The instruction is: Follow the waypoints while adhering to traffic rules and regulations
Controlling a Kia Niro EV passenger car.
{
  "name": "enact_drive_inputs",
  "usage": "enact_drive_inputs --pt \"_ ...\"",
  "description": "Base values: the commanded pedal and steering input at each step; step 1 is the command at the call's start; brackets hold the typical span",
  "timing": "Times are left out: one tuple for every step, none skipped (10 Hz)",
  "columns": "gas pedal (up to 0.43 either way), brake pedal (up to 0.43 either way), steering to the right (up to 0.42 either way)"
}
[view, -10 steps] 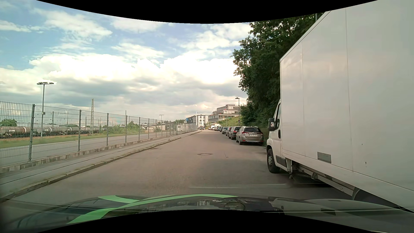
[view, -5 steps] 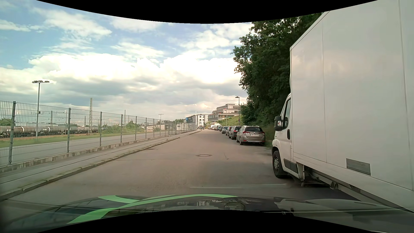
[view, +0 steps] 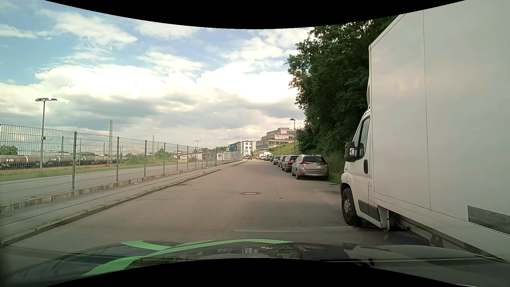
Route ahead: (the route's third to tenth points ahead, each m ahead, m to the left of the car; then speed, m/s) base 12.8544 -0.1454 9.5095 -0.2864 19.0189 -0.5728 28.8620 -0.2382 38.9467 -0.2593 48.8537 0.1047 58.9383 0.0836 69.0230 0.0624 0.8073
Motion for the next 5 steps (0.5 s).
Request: enact_drive_inputs --pt "0.0 0.171 0.007" --pt "0.0 0.195 0.007" --pt "0.0 0.244 0.007" --pt "0.0 0.244 0.007" --pt "0.0 0.232 0.007"
